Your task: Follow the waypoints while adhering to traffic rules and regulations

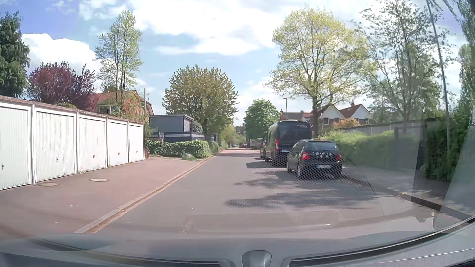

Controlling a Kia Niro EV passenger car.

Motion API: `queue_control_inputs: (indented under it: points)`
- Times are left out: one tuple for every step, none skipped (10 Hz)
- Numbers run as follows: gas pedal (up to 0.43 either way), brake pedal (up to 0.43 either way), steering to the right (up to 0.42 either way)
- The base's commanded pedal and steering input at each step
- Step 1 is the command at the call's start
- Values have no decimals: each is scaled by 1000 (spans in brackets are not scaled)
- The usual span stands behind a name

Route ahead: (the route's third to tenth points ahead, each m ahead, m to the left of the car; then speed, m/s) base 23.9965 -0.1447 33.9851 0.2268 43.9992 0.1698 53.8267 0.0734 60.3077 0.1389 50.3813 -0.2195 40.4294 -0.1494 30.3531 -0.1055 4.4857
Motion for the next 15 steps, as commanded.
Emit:
queue_control_inputs:
  points:
    - [8,0,-15]
    - [8,0,-16]
    - [20,0,-16]
    - [20,0,-17]
    - [28,0,-15]
    - [28,0,-10]
    - [28,0,-4]
    - [28,0,1]
    - [28,0,2]
    - [28,0,3]
    - [28,0,3]
    - [28,0,5]
    - [20,0,5]
    - [8,0,4]
    - [8,0,4]
